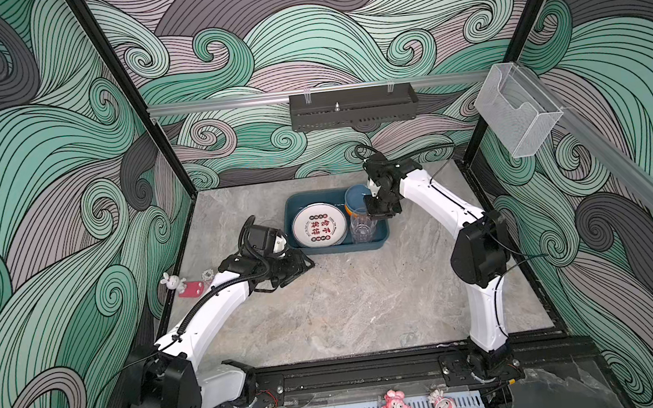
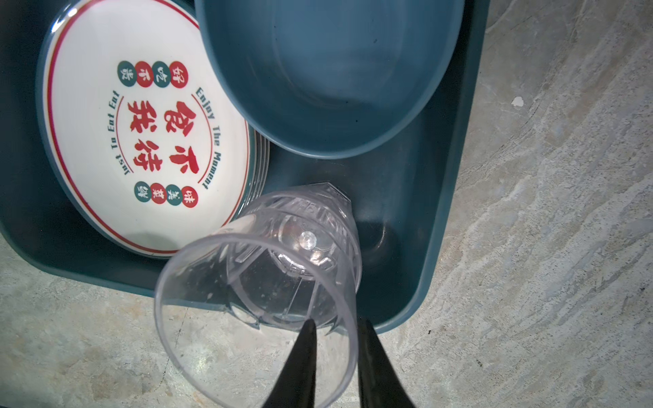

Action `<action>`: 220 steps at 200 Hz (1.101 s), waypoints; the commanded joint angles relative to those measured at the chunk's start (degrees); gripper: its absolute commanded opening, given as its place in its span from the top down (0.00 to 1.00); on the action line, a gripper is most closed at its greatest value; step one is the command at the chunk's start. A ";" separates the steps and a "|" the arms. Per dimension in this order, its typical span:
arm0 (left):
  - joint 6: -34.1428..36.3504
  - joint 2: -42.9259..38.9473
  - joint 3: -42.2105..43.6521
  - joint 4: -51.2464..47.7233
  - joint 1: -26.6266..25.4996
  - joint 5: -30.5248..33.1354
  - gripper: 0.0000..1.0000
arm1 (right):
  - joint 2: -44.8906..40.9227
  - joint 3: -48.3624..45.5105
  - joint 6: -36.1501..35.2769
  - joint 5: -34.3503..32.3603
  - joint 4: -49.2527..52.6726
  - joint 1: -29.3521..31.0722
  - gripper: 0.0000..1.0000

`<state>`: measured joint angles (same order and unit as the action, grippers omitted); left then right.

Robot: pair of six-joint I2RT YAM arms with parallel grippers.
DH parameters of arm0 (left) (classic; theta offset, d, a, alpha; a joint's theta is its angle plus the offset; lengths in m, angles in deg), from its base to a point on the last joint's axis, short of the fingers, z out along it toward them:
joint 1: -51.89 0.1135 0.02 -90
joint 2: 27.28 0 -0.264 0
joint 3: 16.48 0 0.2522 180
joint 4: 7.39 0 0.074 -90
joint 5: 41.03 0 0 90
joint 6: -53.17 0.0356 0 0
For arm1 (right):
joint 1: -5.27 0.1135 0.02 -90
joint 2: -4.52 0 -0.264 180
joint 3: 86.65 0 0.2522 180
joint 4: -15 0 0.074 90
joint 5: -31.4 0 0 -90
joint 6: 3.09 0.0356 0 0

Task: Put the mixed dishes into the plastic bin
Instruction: 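Open the right gripper over the bin while the left gripper moves toward the cup, then lower the left gripper onto the clear cup beside the bin and pinch it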

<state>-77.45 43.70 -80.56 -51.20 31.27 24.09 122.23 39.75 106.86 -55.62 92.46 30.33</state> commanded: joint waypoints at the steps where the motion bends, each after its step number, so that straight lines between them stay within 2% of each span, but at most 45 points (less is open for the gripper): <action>1: -0.51 -1.48 -1.58 -2.01 0.76 1.47 0.39 | -4.22 -0.28 -0.34 -0.77 0.90 0.08 0.75; 48: -0.03 -1.70 -3.68 -4.53 2.62 4.70 0.38 | -11.84 -6.66 -1.01 -0.48 -2.68 0.09 0.70; 82: 0.80 -2.11 -5.46 -7.09 6.16 7.53 0.42 | -18.76 -14.95 -2.00 5.55 -8.38 0.16 0.71; 150: -0.21 -2.05 -7.44 -7.10 13.19 14.22 0.45 | -33.63 -35.84 -1.32 20.56 -26.96 1.11 0.71; 184: -2.13 0.80 -9.59 -6.42 15.57 15.52 0.46 | -38.28 -42.24 -0.81 23.36 -33.62 3.17 0.68; 220: -4.00 3.76 -11.28 -4.64 17.34 15.93 0.46 | -39.75 -44.55 -0.61 23.85 -38.33 6.90 0.63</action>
<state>-79.55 45.58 -89.50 -56.53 47.49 38.12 83.76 -3.57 106.09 -33.96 60.61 34.87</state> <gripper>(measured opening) 0.539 0.360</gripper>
